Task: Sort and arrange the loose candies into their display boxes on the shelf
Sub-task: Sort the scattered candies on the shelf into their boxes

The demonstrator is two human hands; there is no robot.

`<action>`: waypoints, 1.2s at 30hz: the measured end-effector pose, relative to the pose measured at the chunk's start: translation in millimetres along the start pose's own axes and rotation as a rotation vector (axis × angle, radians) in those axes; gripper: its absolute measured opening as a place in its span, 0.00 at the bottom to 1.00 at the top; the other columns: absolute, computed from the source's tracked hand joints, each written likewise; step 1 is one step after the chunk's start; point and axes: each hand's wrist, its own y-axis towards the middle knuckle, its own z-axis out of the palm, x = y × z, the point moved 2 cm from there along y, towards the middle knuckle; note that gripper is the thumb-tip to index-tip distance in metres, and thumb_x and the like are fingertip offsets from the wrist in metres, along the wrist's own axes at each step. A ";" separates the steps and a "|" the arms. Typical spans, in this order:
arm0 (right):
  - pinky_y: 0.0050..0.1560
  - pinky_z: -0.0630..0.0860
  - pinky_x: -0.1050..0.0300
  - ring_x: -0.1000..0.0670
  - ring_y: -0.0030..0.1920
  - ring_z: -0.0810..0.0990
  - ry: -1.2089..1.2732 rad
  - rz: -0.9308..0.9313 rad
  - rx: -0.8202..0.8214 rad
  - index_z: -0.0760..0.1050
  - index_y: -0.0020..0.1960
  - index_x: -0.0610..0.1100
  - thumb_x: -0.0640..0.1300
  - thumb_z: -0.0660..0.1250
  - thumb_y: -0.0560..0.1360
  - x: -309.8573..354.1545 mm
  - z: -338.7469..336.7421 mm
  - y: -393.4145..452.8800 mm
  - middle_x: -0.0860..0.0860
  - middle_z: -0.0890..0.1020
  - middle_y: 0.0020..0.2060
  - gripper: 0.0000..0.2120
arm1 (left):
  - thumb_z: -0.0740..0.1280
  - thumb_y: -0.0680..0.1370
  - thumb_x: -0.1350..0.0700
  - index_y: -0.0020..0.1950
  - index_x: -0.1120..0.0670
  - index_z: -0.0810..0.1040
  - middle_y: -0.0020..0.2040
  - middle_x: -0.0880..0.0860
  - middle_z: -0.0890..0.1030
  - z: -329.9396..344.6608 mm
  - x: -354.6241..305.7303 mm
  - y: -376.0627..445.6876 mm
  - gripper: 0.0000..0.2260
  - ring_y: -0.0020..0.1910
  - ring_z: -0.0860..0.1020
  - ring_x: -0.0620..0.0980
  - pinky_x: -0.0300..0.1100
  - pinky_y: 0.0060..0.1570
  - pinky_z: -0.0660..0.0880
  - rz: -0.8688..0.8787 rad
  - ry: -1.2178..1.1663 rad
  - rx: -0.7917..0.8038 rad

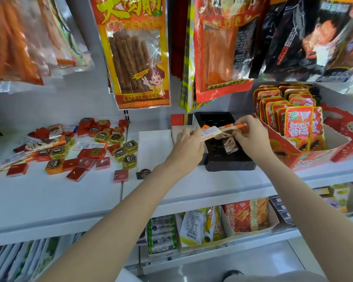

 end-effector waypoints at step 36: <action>0.71 0.55 0.43 0.45 0.73 0.54 0.080 -0.183 0.443 0.70 0.58 0.61 0.37 0.64 0.75 -22.4 -9.4 -22.6 0.49 0.58 0.73 0.20 | 0.57 0.79 0.45 0.73 0.54 0.60 0.74 0.52 0.62 16.8 -0.1 12.9 0.25 0.75 0.52 0.52 0.56 0.72 0.44 0.149 0.293 0.226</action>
